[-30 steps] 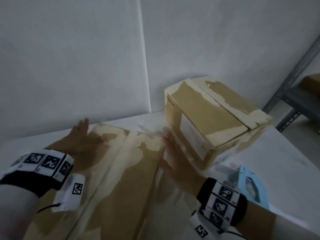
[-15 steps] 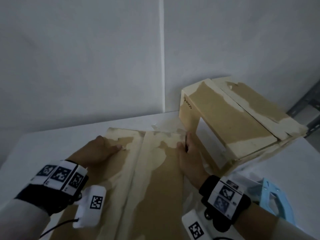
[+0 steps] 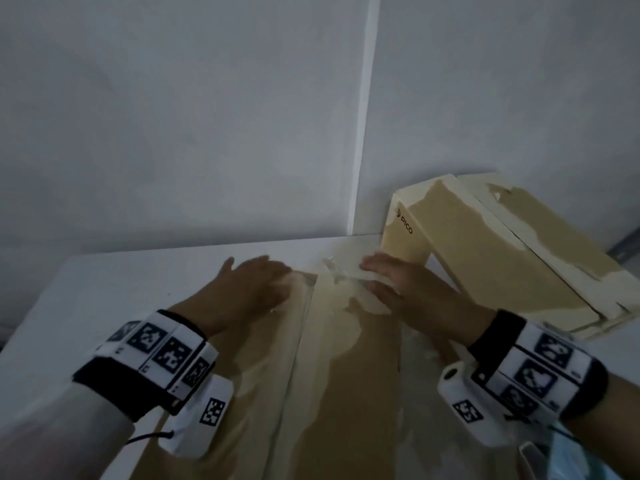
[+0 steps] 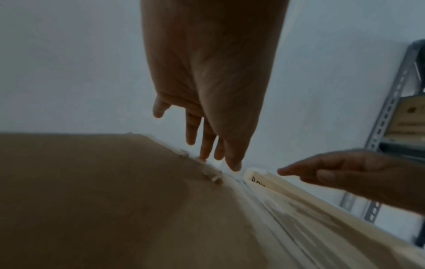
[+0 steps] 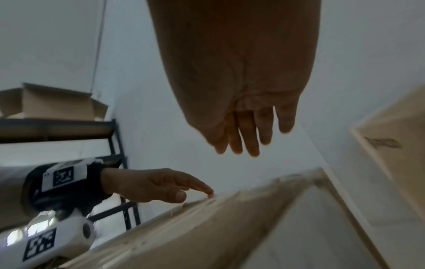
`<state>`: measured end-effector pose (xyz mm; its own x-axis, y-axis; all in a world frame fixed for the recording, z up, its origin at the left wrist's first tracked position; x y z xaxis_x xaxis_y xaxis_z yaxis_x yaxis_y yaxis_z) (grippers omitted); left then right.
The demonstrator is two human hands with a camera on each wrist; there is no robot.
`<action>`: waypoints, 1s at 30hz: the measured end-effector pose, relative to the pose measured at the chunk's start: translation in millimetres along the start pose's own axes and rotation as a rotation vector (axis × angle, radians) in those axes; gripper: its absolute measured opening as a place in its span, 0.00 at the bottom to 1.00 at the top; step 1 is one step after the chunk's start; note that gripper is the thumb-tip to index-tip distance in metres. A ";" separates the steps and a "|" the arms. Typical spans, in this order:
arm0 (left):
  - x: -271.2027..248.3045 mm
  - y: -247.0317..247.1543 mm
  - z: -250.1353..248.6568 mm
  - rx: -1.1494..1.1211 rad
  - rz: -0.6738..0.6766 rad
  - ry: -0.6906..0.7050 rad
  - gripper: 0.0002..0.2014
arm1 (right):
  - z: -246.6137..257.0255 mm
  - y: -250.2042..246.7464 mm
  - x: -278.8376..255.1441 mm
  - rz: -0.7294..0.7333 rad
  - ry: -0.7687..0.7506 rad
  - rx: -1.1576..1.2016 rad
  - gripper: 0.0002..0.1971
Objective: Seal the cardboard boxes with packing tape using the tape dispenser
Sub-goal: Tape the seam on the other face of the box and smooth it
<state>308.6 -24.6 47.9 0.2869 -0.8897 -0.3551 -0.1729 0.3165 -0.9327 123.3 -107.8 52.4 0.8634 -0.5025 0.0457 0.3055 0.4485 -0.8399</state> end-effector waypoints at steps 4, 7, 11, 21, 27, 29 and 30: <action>7.4 -4.4 -12.7 0.201 -0.014 0.101 0.26 | 19.7 20.0 34.5 0.306 -0.112 -0.108 0.17; 18.2 -0.6 -11.6 0.100 0.027 0.130 0.27 | 29.4 33.1 46.6 0.394 -0.127 -0.135 0.17; 31.4 4.8 -5.8 0.057 0.067 0.118 0.24 | 26.6 34.9 50.7 0.426 -0.095 -0.210 0.20; 50.6 5.0 30.0 -0.122 0.118 -0.113 0.22 | -17.9 25.5 32.4 0.248 0.139 -0.061 0.17; 46.8 2.5 47.4 -0.263 0.054 -0.188 0.20 | -39.6 21.5 1.1 -0.007 0.181 0.164 0.16; 43.7 -0.2 52.7 -0.319 0.018 -0.199 0.20 | -43.6 20.2 -8.0 -0.161 0.218 0.233 0.15; 42.7 -1.2 54.3 -0.339 0.005 -0.197 0.20 | -45.4 18.5 -12.3 -0.232 0.246 0.254 0.14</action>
<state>372.2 -45.1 30.5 0.4546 -0.7981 -0.3954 -0.4667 0.1646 -0.8690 100.0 -126.8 11.8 0.6478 -0.7594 0.0614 0.5962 0.4552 -0.6613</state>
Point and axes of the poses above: each hand's wrist, its own x-axis towards the middle knuckle, its own y-axis out of the palm, z = x × y, the point moved 6 cm from there along x, towards the middle knuckle, and after that the axes turned 11 degrees about -y, right-handed, at the moved point
